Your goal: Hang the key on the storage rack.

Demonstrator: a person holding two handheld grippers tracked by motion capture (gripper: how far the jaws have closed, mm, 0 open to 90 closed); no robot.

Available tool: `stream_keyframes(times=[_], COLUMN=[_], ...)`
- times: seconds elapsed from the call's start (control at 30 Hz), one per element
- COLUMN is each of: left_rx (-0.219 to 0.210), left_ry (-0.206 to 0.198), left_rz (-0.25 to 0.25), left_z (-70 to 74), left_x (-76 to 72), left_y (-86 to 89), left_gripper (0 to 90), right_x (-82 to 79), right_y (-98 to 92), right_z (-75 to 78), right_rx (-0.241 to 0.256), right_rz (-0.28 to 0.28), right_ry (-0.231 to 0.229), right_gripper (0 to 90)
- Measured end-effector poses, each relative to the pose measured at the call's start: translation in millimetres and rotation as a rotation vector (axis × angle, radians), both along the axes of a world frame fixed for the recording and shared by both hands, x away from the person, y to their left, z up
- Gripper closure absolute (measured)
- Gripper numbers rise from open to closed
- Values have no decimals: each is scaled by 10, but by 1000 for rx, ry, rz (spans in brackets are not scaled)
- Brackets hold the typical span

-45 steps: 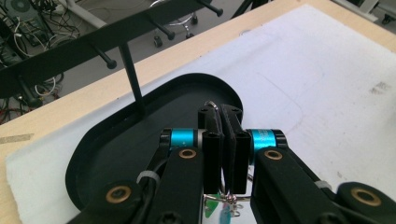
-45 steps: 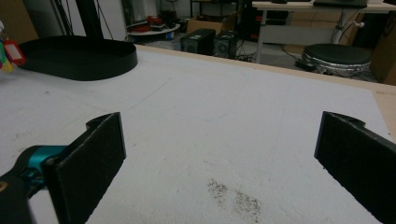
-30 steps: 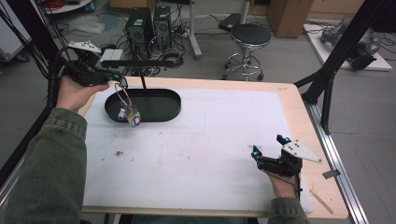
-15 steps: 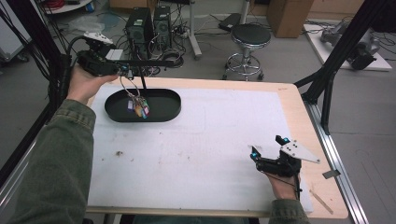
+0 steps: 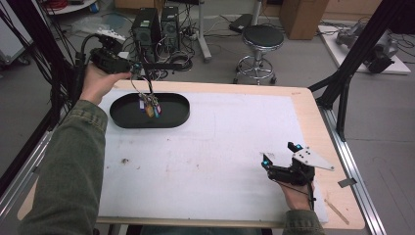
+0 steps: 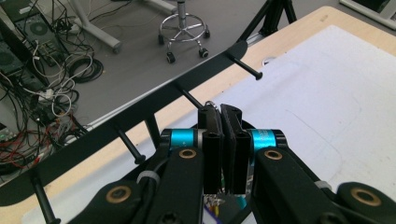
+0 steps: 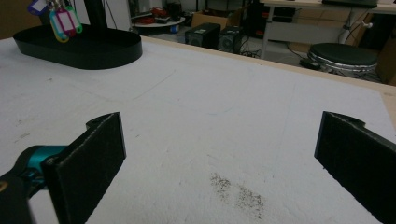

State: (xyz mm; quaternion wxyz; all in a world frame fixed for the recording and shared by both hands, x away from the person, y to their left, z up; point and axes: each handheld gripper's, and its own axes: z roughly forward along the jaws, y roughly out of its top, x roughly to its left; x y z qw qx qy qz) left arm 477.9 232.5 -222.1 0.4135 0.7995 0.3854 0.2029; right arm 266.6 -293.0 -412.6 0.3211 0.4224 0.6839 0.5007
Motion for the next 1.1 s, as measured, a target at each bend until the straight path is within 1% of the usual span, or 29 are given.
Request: stream_keyframes(times=[0.07,0.13,0.17,0.2,0.27,0.3,0.33,0.47,0.5,0.53,0.63,0.67,0.7,0.8,0.83,0.87,0.9,0.93,1.0,1.03,1.1], left_rx=[3,-13,-5,-5,14,35,45,35,16,2,4,-22,-22,-45,-60,-102,-102,-119,-123,-123,-118], left_ry=[-7,-15,-29,-29,-28,-24,-22,-27,-33,-31,-35,-32,-32,-41,-41,-40,-40,-40,-39,-39,-25], left_rz=[1,2,5,5,1,11,15,21,17,19,35,53,53,72,74,83,83,88,106,106,104], left_z=[33,58,68,68,69,62,65,74,78,75,45,13,13,-35,-55,-97,-97,-123,-198,-198,-242], left_x=[21,51,79,79,118,171,196,249,259,272,310,342,342,375,386,408,408,420,448,448,466], left_y=[-15,-43,-104,-104,-167,-226,-246,-295,-297,-296,-308,-297,-297,-305,-306,-305,-305,-307,-316,-316,-321], left_gripper=[871,871,871,871,872,872,871,871,871,871,871,871,871,871,870,870,871,871,870,871,870], right_x=[-2,1,-1,1,1,1,-1,-3,-10,-17,-39,-47,-48,-52,-47,-46,-46,-49,-55,-55,-51], right_y=[1,1,4,4,3,1,1,-7,-9,-18,-33,-45,-58,-75,-78,-81,-81,-92,-99,-103,-111], right_z=[-3,-5,-3,-4,-6,-5,-5,-3,-2,-3,6,9,9,3,1,3,3,11,21,25,26], right_rx=[2,0,0,-3,1,1,4,0,4,1,5,6,7,19,14,9,9,10,15,17,19], right_rz=[1,0,-1,0,-1,-1,-1,0,-2,-6,-10,-12,-14,-23,-22,-21,-21,-21,-25,-27,-30], right_ry=[4,3,2,0,8,8,6,-1,3,2,-5,-9,-11,-6,-7,-3,-3,-4,-12,-18,-18], right_gripper=[8,8,9,9,9,9,9,8,9,8,8,9,9,9,9,9,9,9,9,9,8])
